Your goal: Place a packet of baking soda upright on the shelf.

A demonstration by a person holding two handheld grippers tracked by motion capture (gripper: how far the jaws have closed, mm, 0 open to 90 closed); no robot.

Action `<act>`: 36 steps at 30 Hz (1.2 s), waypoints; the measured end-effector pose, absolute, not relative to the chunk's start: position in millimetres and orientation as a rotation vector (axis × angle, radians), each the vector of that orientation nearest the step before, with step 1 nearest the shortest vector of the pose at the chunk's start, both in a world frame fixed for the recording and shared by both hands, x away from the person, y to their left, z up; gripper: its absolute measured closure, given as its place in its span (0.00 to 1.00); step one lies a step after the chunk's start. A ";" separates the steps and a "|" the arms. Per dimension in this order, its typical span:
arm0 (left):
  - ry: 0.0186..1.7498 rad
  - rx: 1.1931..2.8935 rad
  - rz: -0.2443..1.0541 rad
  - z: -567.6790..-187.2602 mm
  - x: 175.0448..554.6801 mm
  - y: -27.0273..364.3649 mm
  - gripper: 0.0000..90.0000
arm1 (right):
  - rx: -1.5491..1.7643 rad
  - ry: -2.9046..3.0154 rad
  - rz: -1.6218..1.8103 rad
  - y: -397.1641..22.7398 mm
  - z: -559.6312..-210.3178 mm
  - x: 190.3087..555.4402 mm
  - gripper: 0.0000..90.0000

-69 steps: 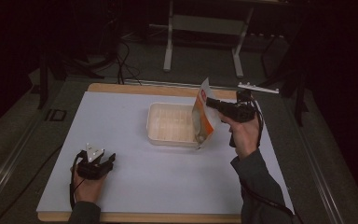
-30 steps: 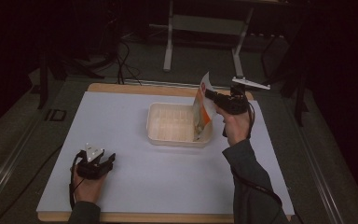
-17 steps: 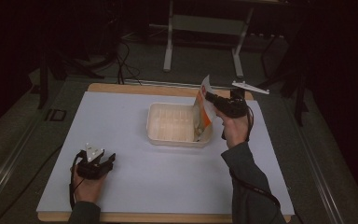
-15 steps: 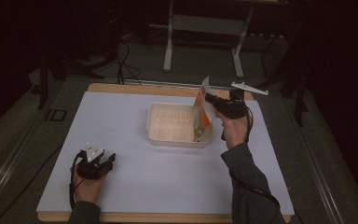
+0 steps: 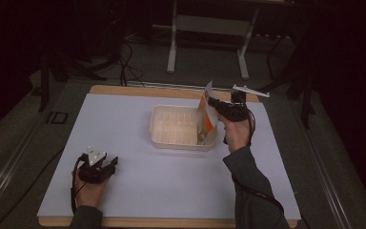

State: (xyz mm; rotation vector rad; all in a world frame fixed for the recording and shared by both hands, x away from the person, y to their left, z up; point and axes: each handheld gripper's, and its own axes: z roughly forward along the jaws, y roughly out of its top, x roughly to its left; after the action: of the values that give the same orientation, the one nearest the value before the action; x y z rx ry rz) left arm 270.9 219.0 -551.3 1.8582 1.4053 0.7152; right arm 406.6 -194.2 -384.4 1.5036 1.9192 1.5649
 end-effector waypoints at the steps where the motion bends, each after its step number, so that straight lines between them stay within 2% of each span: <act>1: 1.404 1.860 0.716 -551.3 270.9 218.8 0.57 | 1.515 1.912 1.561 -194.2 -384.6 407.3 1.00; 24: 1.403 1.862 0.718 -551.4 270.9 218.6 0.57 | 1.565 1.917 1.459 -190.5 -394.7 416.4 0.99; 30: 1.404 1.861 0.716 -551.3 270.9 218.8 0.57 | 1.601 1.960 1.407 -187.8 -402.7 421.7 0.87; 36: 1.402 1.860 0.716 -551.3 270.8 218.9 0.57 | 1.626 1.955 1.419 -189.1 -410.8 423.6 0.71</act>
State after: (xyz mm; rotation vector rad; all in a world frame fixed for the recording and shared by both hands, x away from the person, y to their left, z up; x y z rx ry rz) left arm 270.8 218.9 -551.3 1.8605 1.4019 0.7163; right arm 423.6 -189.1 -410.8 1.6263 1.9548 1.4188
